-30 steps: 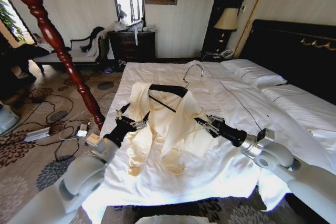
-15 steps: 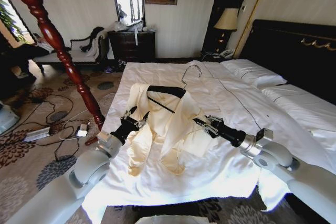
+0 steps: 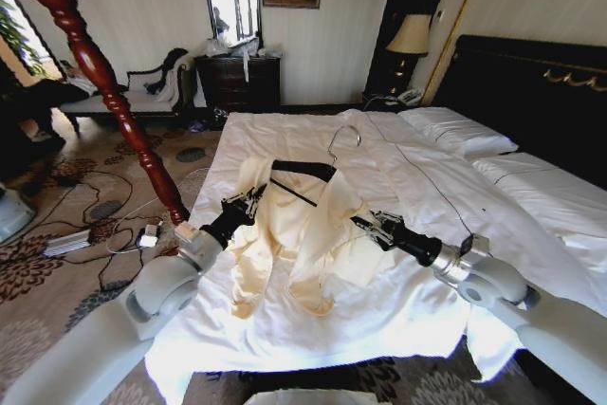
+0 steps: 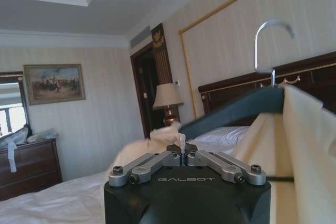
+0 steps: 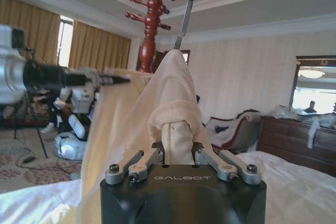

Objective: Pick up the clothes from the bed and hang them on the clothes hanger.

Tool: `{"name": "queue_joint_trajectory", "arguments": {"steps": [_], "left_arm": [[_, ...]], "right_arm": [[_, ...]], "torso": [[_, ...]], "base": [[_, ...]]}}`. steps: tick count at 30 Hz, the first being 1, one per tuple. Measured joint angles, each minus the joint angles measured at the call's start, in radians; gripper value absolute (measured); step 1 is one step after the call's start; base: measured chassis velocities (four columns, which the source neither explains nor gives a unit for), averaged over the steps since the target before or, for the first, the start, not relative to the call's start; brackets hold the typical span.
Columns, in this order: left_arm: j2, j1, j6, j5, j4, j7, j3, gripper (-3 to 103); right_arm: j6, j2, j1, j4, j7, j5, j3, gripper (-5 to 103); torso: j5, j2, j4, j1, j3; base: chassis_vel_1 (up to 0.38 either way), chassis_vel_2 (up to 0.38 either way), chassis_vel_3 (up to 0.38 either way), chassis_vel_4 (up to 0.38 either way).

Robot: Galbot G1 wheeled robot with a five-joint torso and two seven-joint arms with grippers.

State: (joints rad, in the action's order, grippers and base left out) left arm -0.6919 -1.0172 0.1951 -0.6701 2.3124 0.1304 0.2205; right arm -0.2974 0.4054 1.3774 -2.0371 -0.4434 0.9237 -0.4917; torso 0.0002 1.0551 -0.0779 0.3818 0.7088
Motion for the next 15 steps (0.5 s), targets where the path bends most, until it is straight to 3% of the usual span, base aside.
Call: {"name": "queue_joint_trajectory", "arguments": {"steps": [11, 15], "left_arm": [[0.047, 0.080, 0.003, -0.087, 0.013, -0.011, -0.009, 1], [0.087, 0.144, 0.005, -0.135, 0.024, -0.065, -0.030, 1]], "right_arm": [[-0.002, 0.009, 0.031, 0.010, -0.016, -0.105, 0.026, 20], [-0.006, 0.009, 0.045, 0.011, -0.034, -0.144, 0.037, 20]], "torso": [[-0.0003, 0.000, 0.0000, 0.000, 0.000], [-0.0003, 0.000, -0.0002, 0.000, 0.000]], "base": [[0.000, 0.000, 0.000, 0.000], [0.000, 0.000, 0.000, 0.000]]}}
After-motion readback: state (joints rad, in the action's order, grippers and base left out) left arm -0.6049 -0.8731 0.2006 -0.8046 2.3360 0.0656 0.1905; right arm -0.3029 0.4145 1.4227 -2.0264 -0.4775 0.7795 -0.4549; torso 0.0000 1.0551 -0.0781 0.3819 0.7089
